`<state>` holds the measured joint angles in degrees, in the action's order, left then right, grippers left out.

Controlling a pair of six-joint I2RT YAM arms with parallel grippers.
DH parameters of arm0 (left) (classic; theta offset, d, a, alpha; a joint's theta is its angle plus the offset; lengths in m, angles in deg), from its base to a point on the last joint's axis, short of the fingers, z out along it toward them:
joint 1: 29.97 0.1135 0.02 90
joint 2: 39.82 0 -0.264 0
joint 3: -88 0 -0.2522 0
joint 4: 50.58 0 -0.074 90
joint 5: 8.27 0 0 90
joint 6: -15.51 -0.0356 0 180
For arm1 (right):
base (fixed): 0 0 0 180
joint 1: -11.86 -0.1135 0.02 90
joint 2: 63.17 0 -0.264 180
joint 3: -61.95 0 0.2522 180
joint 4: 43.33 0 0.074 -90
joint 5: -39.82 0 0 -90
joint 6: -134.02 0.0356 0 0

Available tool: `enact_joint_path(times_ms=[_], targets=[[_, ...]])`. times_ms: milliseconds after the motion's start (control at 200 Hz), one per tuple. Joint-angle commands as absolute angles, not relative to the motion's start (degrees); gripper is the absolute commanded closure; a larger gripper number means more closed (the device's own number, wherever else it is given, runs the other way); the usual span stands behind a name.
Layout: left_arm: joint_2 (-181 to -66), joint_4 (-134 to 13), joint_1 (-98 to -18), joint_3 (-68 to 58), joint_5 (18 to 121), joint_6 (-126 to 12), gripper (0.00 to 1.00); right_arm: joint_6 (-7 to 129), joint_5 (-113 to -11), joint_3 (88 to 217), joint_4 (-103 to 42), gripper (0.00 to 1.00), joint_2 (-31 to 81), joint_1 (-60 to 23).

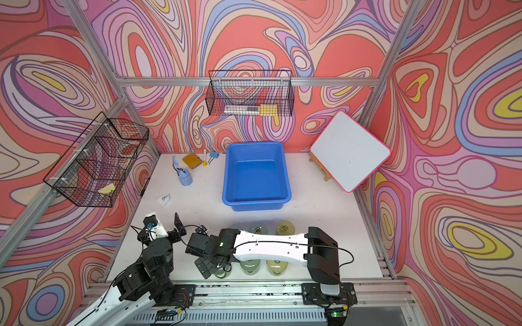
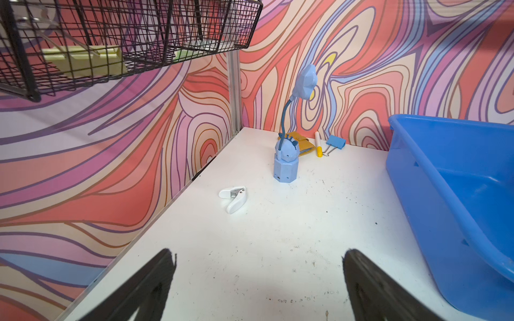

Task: Take the tea canister out of the basket
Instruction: Place the tea canister at the center of the board, then reset both arms

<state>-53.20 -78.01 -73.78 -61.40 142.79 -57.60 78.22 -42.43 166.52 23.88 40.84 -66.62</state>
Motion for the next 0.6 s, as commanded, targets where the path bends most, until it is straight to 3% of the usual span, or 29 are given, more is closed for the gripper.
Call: enact_joint_path(times_ms=[0,295,596], targets=[[-53.24,-76.31,-73.43,-61.8,137.71,-60.08,0.01,77.25,-37.02,168.2,25.91,0.02,35.18,-66.38],[-55.61,-73.17,-73.43,-60.98,119.05,-66.85,0.01,73.81,-28.41,160.78,24.61,0.02,21.24,-52.65],[-65.88,-67.37,-73.09,-57.76,120.04,-70.34,0.01,68.1,-21.42,144.69,14.18,0.02,3.18,-33.15]])
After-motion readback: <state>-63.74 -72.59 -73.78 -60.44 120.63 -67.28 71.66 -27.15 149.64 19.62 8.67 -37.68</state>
